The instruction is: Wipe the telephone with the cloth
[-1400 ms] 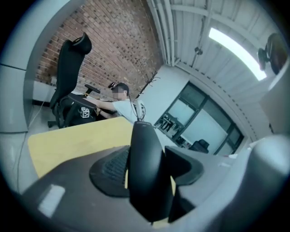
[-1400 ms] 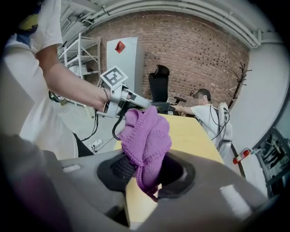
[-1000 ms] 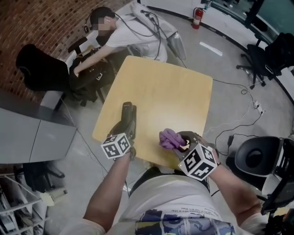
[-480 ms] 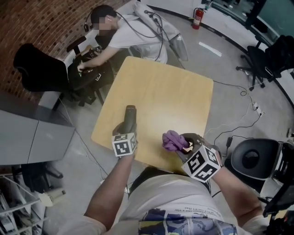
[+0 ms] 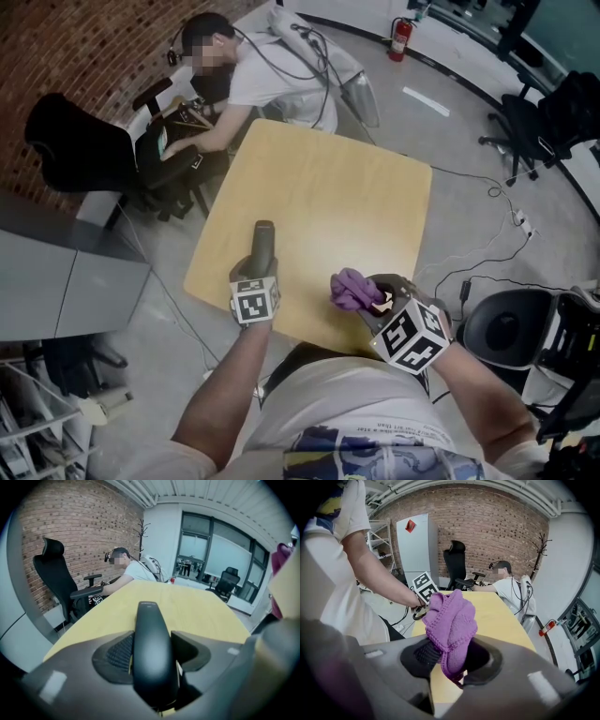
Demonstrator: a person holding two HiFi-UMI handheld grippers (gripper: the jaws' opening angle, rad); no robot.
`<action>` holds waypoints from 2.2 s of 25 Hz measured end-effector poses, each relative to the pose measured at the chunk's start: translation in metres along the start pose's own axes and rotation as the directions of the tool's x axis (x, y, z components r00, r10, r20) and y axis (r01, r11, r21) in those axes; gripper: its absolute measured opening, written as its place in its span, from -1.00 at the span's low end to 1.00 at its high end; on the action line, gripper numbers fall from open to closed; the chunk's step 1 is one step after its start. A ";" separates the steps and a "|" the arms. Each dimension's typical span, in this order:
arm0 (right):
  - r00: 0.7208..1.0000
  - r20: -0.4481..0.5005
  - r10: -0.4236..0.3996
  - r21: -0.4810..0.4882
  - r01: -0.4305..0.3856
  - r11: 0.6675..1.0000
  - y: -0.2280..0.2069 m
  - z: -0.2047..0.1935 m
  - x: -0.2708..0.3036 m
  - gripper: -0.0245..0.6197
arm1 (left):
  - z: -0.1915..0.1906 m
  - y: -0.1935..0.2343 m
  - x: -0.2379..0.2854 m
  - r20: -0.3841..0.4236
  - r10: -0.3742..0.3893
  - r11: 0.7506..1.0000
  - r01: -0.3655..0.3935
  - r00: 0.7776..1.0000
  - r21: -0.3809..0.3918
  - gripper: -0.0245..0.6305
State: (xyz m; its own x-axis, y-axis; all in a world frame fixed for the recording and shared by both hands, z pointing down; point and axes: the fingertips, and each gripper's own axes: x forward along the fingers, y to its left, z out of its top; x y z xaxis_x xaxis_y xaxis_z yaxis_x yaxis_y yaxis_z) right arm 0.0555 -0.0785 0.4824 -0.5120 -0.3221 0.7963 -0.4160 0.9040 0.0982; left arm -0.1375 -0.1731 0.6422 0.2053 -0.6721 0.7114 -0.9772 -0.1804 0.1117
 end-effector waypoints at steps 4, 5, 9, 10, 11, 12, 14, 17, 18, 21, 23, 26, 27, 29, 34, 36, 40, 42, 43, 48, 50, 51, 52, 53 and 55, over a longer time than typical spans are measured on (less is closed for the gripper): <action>1.000 -0.007 0.004 -0.013 -0.005 1.000 0.001 0.000 0.000 -0.54 | 0.001 -0.004 0.003 -0.010 -0.030 1.000 0.030 1.000 -0.002 0.01; 1.000 -0.007 0.004 -0.016 -0.004 1.000 0.000 0.001 0.000 -0.54 | 0.003 -0.006 0.002 -0.006 -0.039 0.999 0.039 0.999 -0.003 0.04; 1.000 -0.001 0.005 -0.021 -0.005 1.000 0.001 0.006 0.001 -0.54 | 0.011 -0.016 -0.008 0.019 -0.073 0.997 0.072 0.997 0.011 0.13; 1.000 0.000 0.008 -0.022 -0.008 1.000 0.003 0.007 0.002 -0.54 | 0.012 -0.017 -0.013 0.027 -0.078 0.997 0.078 0.997 0.018 0.13; 1.000 0.000 0.011 -0.023 -0.011 1.000 0.005 0.007 0.002 -0.54 | 0.013 -0.019 -0.018 0.035 -0.085 0.996 0.084 0.996 0.024 0.13; 1.000 0.000 0.013 -0.024 -0.013 1.000 0.007 0.007 0.003 -0.54 | 0.015 -0.021 -0.022 0.044 -0.093 0.995 0.091 0.995 0.029 0.13; 1.000 0.000 0.016 -0.022 -0.016 1.000 0.011 0.009 0.004 -0.54 | 0.019 -0.024 -0.032 0.066 -0.108 0.994 0.106 0.992 0.039 0.15; 1.000 0.002 0.013 -0.009 -0.013 1.000 0.021 0.013 0.008 -0.54 | 0.024 -0.020 -0.056 0.111 -0.127 0.991 0.122 0.986 0.045 0.15; 1.000 0.003 0.012 -0.002 -0.012 1.000 0.027 0.015 0.010 -0.54 | 0.024 -0.017 -0.067 0.129 -0.137 0.990 0.133 0.982 0.042 0.15; 1.000 0.002 0.013 0.019 -0.013 1.000 0.043 0.020 0.014 -0.54 | 0.026 -0.016 -0.102 0.178 -0.199 0.980 0.195 0.964 0.036 0.08; 1.000 0.002 0.014 0.025 -0.014 1.000 0.053 0.024 0.018 -0.54 | 0.026 -0.019 -0.124 0.201 -0.250 0.968 0.244 0.947 0.057 -0.05; 1.000 0.017 0.016 0.042 -0.017 0.999 0.069 0.025 0.022 -0.54 | 0.019 -0.026 -0.151 0.214 -0.314 0.949 0.297 0.925 0.110 -0.25; 1.000 0.022 0.020 0.047 -0.021 0.999 0.075 0.025 0.023 -0.54 | 0.018 -0.028 -0.158 0.219 -0.331 0.943 0.309 0.918 0.126 -0.31; 0.999 0.031 0.036 0.042 -0.038 0.998 0.084 0.023 0.026 -0.54 | 0.018 -0.034 -0.168 0.235 -0.353 0.934 0.324 0.906 0.151 -0.46; 0.995 0.074 0.064 -0.021 -0.063 0.998 0.112 0.027 0.011 -0.54 | 0.006 -0.057 -0.208 0.270 -0.365 0.929 0.331 0.891 0.166 -0.92; 0.992 0.100 0.077 -0.048 -0.072 0.996 0.125 0.027 -0.003 -0.54 | -0.005 -0.073 -0.229 0.269 -0.366 0.930 0.335 0.891 0.153 -0.92; 0.985 0.140 0.097 -0.073 -0.087 0.993 0.142 0.007 -0.036 -0.54 | -0.026 -0.119 -0.267 0.276 -0.366 0.931 0.349 0.888 0.111 -0.92; 0.982 0.156 0.106 -0.085 -0.093 0.992 0.149 -0.008 -0.050 -0.54 | -0.037 -0.145 -0.283 0.272 -0.367 0.930 0.352 0.890 0.106 -0.92; 0.980 0.162 0.116 -0.091 -0.102 0.991 0.156 -0.015 -0.057 -0.55 | -0.045 -0.156 -0.291 0.268 -0.364 0.931 0.350 0.892 0.100 -0.92; 0.967 0.184 0.174 -0.123 -0.153 0.980 0.192 -0.033 -0.082 -0.54 | -0.082 -0.191 -0.334 0.261 -0.347 0.937 0.347 0.901 0.051 -0.92; 0.964 0.194 0.182 -0.131 -0.159 0.979 0.202 -0.035 -0.089 -0.54 | -0.092 -0.201 -0.346 0.248 -0.363 0.931 0.359 0.898 0.065 -0.92; 0.963 0.200 0.180 -0.133 -0.155 0.979 0.205 -0.034 -0.092 -0.54 | -0.095 -0.204 -0.350 0.243 -0.373 0.928 0.366 0.895 0.075 -0.92; 0.963 0.204 0.176 -0.134 -0.150 0.980 0.206 -0.033 -0.095 -0.54 | -0.095 -0.205 -0.352 0.241 -0.382 0.924 0.373 0.892 0.085 -0.92; 0.963 0.207 0.171 -0.134 -0.146 0.980 0.208 -0.033 -0.097 -0.54 | -0.096 -0.207 -0.355 0.239 -0.392 0.920 0.380 0.889 0.093 -0.92; 0.964 0.211 0.164 -0.138 -0.137 0.981 0.212 -0.033 -0.100 -0.54 | -0.097 -0.209 -0.357 0.232 -0.416 0.909 0.399 0.879 0.119 -0.92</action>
State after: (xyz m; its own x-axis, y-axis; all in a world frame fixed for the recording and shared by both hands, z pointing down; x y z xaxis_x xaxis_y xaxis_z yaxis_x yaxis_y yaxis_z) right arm 0.0428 0.1544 0.4433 -0.7200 -0.2213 0.6578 -0.2340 0.9697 0.0701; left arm -0.0118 0.1743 0.4319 0.5997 -0.6822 0.4183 -0.8001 -0.5177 0.3029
